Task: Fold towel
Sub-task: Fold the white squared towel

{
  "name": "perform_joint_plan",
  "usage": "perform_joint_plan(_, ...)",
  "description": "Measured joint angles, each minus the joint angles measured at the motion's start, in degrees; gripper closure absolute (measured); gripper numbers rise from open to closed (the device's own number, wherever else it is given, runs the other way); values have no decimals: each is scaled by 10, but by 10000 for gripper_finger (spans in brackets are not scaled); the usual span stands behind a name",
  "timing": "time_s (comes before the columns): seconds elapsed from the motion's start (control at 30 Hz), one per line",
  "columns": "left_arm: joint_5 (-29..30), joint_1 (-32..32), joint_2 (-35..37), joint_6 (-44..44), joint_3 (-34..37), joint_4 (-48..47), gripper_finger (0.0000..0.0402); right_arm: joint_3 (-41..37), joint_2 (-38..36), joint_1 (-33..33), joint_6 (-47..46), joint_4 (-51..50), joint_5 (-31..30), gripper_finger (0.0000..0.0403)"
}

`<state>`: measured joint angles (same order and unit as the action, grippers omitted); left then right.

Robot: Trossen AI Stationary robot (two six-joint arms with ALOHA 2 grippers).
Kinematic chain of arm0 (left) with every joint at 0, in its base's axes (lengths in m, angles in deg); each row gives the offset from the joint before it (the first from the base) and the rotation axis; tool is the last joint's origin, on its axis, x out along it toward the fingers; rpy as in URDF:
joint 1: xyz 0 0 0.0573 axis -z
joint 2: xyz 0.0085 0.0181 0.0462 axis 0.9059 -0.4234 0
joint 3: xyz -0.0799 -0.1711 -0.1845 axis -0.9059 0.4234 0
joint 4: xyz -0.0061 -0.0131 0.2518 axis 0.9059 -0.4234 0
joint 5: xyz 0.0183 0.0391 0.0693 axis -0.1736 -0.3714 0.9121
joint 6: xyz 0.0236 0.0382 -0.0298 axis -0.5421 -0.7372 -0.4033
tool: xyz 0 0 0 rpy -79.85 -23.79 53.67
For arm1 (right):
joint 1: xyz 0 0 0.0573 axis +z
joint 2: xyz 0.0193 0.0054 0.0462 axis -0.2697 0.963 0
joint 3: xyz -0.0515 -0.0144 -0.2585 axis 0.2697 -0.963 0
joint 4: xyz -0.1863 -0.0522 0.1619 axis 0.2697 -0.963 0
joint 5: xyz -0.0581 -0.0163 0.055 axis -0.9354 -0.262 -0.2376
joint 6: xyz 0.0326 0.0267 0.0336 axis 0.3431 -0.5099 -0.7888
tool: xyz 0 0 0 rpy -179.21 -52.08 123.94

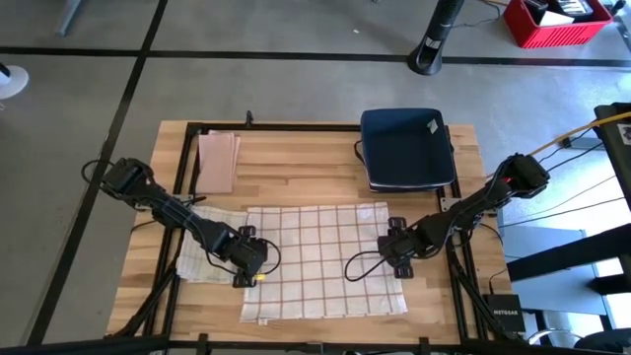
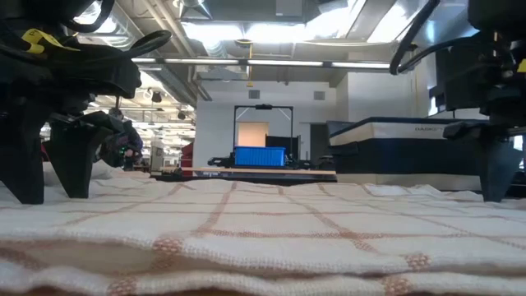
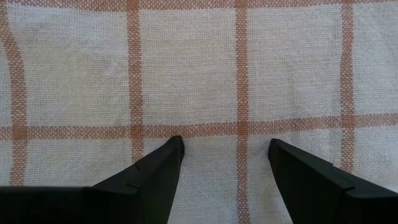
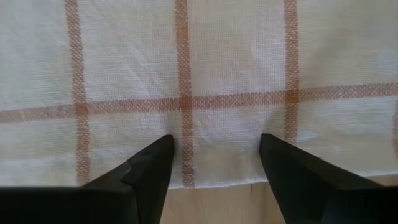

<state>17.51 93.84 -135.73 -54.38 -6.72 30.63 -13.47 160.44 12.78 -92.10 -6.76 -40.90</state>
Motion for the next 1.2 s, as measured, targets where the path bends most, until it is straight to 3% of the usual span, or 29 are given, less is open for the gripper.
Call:
perform_joint_plan(0.33,-9,-1,10,-14,-61,-53,164,-3,1,0,-14,9,-3,164)
perform_joint_plan(0.53,9,-2,4,-2,-60,-99,164,-4,1,0,-19,12,-6,164)
perform_joint_plan(0.93,7,-3,-5,53,-12,-50,166,-4,2,0,-11,10,-4,164)
perform_joint_plan(1.07,2,2,-6,45,-11,-53,192,-4,3,0,-11,1,-4,168)
perform_joint_plan(1.2,-3,6,-6,37,-10,-56,242,-5,2,0,-25,-7,-4,201)
